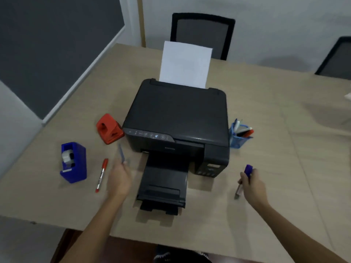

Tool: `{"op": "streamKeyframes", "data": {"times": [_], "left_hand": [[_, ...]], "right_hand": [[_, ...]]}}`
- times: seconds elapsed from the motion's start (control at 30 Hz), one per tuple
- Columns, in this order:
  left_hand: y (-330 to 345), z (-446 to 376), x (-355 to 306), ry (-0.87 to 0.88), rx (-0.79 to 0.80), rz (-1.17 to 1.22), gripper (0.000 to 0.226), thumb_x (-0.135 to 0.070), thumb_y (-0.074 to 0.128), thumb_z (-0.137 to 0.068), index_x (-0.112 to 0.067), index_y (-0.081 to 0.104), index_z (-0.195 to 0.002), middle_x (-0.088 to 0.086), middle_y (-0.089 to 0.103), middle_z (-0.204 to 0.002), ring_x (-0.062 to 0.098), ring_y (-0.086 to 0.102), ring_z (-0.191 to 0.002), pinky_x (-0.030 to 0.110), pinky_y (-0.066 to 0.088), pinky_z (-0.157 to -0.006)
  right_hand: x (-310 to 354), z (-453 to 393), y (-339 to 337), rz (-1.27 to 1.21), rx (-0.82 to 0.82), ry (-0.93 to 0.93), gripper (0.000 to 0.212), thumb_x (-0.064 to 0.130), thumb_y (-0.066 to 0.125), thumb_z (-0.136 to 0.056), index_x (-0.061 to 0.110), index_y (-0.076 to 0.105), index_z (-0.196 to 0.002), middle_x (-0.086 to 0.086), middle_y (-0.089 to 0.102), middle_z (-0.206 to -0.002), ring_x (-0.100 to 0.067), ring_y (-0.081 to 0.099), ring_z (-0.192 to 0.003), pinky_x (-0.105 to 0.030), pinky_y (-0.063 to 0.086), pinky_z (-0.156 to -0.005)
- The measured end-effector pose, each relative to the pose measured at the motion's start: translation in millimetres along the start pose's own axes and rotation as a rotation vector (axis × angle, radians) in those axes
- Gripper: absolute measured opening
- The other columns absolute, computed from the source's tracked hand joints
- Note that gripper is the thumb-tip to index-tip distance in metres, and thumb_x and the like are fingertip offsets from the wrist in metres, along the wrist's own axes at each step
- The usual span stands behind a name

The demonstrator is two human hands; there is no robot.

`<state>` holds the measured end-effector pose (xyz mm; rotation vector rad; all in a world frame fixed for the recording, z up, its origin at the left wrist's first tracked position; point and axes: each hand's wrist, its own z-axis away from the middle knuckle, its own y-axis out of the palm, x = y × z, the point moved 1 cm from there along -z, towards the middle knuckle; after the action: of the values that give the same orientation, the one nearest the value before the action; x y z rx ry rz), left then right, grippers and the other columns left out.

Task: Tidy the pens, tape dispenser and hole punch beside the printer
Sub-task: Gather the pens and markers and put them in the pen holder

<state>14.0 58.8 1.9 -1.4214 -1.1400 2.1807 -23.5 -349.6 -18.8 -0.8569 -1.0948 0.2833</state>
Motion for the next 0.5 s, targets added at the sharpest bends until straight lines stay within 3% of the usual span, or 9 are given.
{"op": "streamKeyframes", "data": {"times": [0.07, 0.13, 0.2, 0.27, 0.33, 0.4, 0.5], "left_hand": [[-19.2, 11.4, -27.9, 0.130, -0.080, 0.217, 0.029, -0.031, 0.031, -0.101, -0.011, 0.052, -0.097, 0.011, 0.064, -0.079, 0.034, 0.066, -0.075, 0.047, 0.055, -0.067], [-33.9, 21.6, -70.2, 0.338, -0.099, 0.321, 0.023, -0.033, 0.032, -0.101, -0.017, 0.048, -0.097, 0.003, 0.058, -0.070, 0.024, 0.061, -0.062, 0.039, 0.052, -0.056], [-34.6, 28.1, -125.2, 0.568, -0.123, 0.283, 0.014, -0.028, 0.039, -0.100, -0.019, 0.049, -0.098, -0.005, 0.053, -0.065, 0.007, 0.054, -0.056, 0.015, 0.043, -0.055], [-22.6, 32.0, -181.8, 0.732, -0.095, 0.227, 0.010, -0.021, 0.046, -0.098, -0.015, 0.055, -0.096, -0.005, 0.053, -0.066, 0.006, 0.050, -0.056, 0.007, 0.037, -0.055], [4.6, 35.3, -235.2, 0.825, -0.006, 0.143, 0.010, -0.019, 0.054, -0.095, -0.012, 0.062, -0.096, -0.001, 0.059, -0.077, 0.011, 0.053, -0.065, 0.010, 0.036, -0.060], [42.1, 39.7, -284.0, 0.855, 0.076, 0.035, 0.013, -0.018, 0.059, -0.092, -0.011, 0.068, -0.097, 0.002, 0.059, -0.089, 0.015, 0.056, -0.077, 0.021, 0.042, -0.069], [98.1, 42.2, -336.8, 0.845, 0.187, -0.182, 0.018, -0.012, 0.057, -0.093, -0.005, 0.071, -0.100, 0.010, 0.060, -0.102, 0.026, 0.061, -0.089, 0.032, 0.051, -0.078]], "right_hand": [[6.2, -23.6, -27.4, -0.085, -0.128, 0.053, 0.019, 0.026, 0.047, -0.099, 0.007, 0.044, -0.097, -0.016, 0.072, -0.089, -0.033, 0.064, -0.077, -0.033, 0.040, -0.058], [14.8, -44.6, -51.8, -0.210, -0.224, 0.086, 0.021, 0.025, 0.049, -0.097, 0.006, 0.042, -0.102, -0.018, 0.072, -0.093, -0.034, 0.064, -0.079, -0.039, 0.046, -0.068], [21.8, -63.9, -75.0, -0.337, -0.300, 0.089, 0.023, 0.021, 0.053, -0.095, 0.007, 0.038, -0.108, -0.020, 0.071, -0.091, -0.032, 0.064, -0.070, -0.045, 0.051, -0.073], [32.2, -83.7, -91.9, -0.468, -0.355, 0.078, 0.027, 0.015, 0.055, -0.092, 0.012, 0.037, -0.112, -0.017, 0.068, -0.090, -0.028, 0.063, -0.064, -0.041, 0.055, -0.071], [42.6, -105.8, -104.6, -0.563, -0.389, 0.063, 0.031, 0.011, 0.055, -0.092, 0.011, 0.038, -0.118, -0.010, 0.064, -0.087, -0.023, 0.063, -0.059, -0.035, 0.058, -0.067], [48.8, -129.5, -113.7, -0.578, -0.387, 0.038, 0.030, 0.009, 0.052, -0.094, 0.008, 0.039, -0.120, 0.001, 0.059, -0.080, -0.018, 0.063, -0.055, -0.030, 0.058, -0.065], [57.8, -157.7, -116.0, -0.511, -0.321, -0.022, 0.019, 0.012, 0.046, -0.097, 0.007, 0.042, -0.116, 0.001, 0.057, -0.081, -0.017, 0.063, -0.060, -0.033, 0.056, -0.069]]}}
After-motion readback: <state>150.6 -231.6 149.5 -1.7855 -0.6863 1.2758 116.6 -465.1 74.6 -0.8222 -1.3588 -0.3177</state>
